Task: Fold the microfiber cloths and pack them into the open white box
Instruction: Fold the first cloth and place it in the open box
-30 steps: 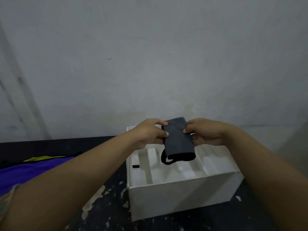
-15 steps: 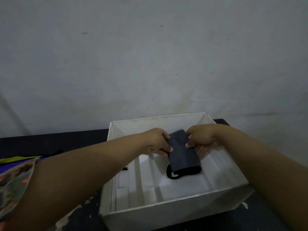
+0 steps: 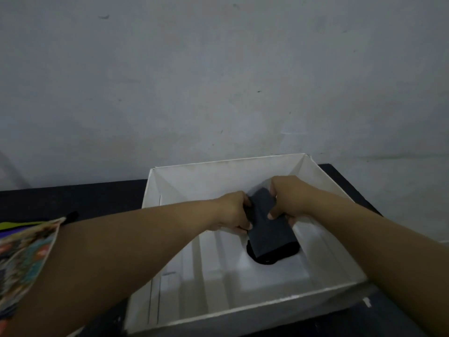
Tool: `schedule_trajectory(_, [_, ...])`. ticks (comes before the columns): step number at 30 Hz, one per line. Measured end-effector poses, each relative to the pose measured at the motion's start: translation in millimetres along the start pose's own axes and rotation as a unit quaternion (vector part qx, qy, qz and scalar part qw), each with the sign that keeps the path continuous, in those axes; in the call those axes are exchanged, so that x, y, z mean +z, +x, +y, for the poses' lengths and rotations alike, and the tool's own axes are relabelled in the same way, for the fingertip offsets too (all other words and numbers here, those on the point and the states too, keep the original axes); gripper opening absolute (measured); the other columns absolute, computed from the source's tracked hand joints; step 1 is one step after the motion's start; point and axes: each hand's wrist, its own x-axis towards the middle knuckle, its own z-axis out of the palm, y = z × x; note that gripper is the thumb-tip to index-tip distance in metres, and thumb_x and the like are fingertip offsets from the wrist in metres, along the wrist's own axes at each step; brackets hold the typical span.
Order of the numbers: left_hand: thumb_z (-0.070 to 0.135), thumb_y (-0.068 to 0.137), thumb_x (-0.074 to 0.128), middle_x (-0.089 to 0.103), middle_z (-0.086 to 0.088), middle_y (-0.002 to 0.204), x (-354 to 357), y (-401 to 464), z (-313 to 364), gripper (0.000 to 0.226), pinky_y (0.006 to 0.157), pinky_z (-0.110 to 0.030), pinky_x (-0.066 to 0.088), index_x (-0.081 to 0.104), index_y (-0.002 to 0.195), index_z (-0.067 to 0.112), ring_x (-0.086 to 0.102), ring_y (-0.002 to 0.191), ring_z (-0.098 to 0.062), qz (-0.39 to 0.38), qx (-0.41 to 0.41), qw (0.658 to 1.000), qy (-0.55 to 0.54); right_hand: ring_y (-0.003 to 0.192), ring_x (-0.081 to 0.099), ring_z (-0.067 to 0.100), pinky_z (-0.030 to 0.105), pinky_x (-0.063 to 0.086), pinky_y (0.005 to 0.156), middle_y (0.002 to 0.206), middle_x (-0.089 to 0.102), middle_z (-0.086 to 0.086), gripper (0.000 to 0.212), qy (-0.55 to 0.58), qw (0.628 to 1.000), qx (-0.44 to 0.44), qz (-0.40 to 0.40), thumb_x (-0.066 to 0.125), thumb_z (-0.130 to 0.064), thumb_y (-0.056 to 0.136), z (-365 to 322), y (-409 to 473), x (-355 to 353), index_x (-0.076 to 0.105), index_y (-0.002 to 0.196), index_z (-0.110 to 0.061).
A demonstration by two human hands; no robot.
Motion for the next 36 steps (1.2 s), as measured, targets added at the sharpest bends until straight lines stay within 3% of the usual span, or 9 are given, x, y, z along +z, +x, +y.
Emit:
schedule_trajectory(3, [0.008, 0.08, 0.067, 0.059, -0.019, 0.114, 2.2, -1.3, 3.0, 0.047, 0.073, -0.029, 0.045, 0.047, 0.121, -0.002, 0.059, 0.099, -0.029, 0.01, 0.026, 0.986, 0.167, 0.077, 0.064, 0.031, 0.035, 0.053, 0.059, 0.096, 0.061, 0.019, 0.037, -0.043, 0.999, -0.009, 0.0, 0.079, -0.01, 0.071, -2.3, 4.1, 5.2, 0.045, 0.087, -0.009])
schedule_trajectory(8, [0.01, 0.085, 0.062, 0.05, -0.016, 0.132, -3.3, -5.9, 8.9, 0.057, 0.093, -0.033, 0.043, 0.038, 0.137, 0.009, 0.051, 0.117, -0.031, -0.02, 0.062, 0.946, 0.318, 0.092, 0.054, 0.023, 0.025, 0.039, 0.071, 0.111, 0.058, 0.012, 0.048, -0.122, 0.99, -0.052, 0.044, 0.079, -0.016, 0.07, 4.8, 1.4, -3.3, 0.05, 0.108, -0.008])
schedule_trajectory(12, [0.01, 0.085, 0.062, 0.035, -0.005, 0.146, -19.9, -14.9, 12.0, 0.064, 0.104, -0.029, 0.032, 0.037, 0.141, 0.026, 0.038, 0.131, -0.024, -0.089, 0.098, 0.92, 0.369, 0.113, 0.052, 0.022, 0.026, 0.041, 0.091, 0.127, 0.054, 0.007, 0.061, -0.135, 0.983, -0.123, 0.017, 0.079, -0.017, 0.07, 10.0, -5.9, -6.3, 0.053, 0.125, -0.011])
schedule_trajectory(15, [0.01, 0.089, 0.057, 0.008, 0.0, 0.158, -19.7, -22.2, 10.4, 0.068, 0.11, -0.029, 0.019, 0.026, 0.144, 0.036, 0.014, 0.143, -0.02, -0.181, 0.071, 0.885, 0.424, 0.125, 0.047, 0.023, 0.032, 0.038, 0.104, 0.137, 0.049, 0.005, 0.074, -0.218, 0.967, -0.127, -0.04, 0.079, -0.024, 0.07, 11.3, -2.8, -0.7, 0.046, 0.136, -0.015])
schedule_trajectory(22, [0.014, 0.09, 0.055, -0.015, -0.004, 0.158, -8.6, -17.2, 10.1, 0.073, 0.11, -0.032, 0.022, 0.014, 0.145, 0.041, 0.003, 0.146, -0.022, -0.225, 0.031, 0.857, 0.463, 0.123, 0.036, 0.035, 0.045, 0.039, 0.102, 0.141, 0.033, 0.007, 0.1, -0.383, 0.915, -0.098, -0.075, 0.08, -0.046, 0.061, 21.8, 24.0, 18.2, 0.027, 0.144, -0.031])
schedule_trajectory(25, [0.018, 0.091, 0.056, -0.007, -0.002, 0.159, -10.7, -19.0, 11.0, 0.068, 0.111, -0.029, 0.018, 0.02, 0.145, 0.038, 0.006, 0.145, -0.019, -0.224, 0.035, 0.867, 0.443, 0.123, 0.035, 0.034, 0.044, 0.038, 0.103, 0.141, 0.033, 0.006, 0.1, -0.368, 0.921, -0.102, -0.077, 0.08, -0.046, 0.061, 23.6, 23.8, 16.4, 0.027, 0.144, -0.03])
schedule_trajectory(28, [0.022, 0.088, 0.06, 0.018, 0.0, 0.156, -17.5, -21.7, 13.9, 0.06, 0.11, -0.026, 0.021, 0.034, 0.142, 0.031, 0.02, 0.142, -0.018, -0.191, 0.049, 0.895, 0.4, 0.126, 0.035, 0.031, 0.044, 0.035, 0.107, 0.142, 0.034, 0.007, 0.094, -0.309, 0.942, -0.102, -0.085, 0.079, -0.041, 0.065, 21.8, 16.5, 10.0, 0.029, 0.144, -0.03])
schedule_trajectory(32, [0.023, 0.083, 0.066, 0.049, 0.001, 0.136, -40.8, -31.1, 22.3, 0.048, 0.1, -0.027, 0.039, 0.052, 0.13, 0.022, 0.047, 0.124, -0.018, -0.118, 0.066, 0.937, 0.321, 0.13, 0.039, 0.023, 0.038, 0.032, 0.11, 0.144, 0.04, 0.002, 0.075, -0.194, 0.971, -0.125, -0.069, 0.075, -0.028, 0.075, 10.6, -4.2, -9.2, 0.038, 0.14, -0.022])
schedule_trajectory(36, [0.017, 0.079, 0.069, 0.064, 0.0, 0.11, -70.6, -56.6, 28.6, 0.032, 0.091, -0.031, 0.047, 0.061, 0.11, 0.018, 0.061, 0.102, -0.017, 0.001, 0.131, 0.962, 0.239, 0.116, 0.053, 0.019, 0.032, 0.044, 0.098, 0.136, 0.05, 0.002, 0.064, -0.067, 0.986, -0.153, 0.005, 0.074, -0.021, 0.077, -12.5, -24.0, -26.5, 0.046, 0.134, -0.019])
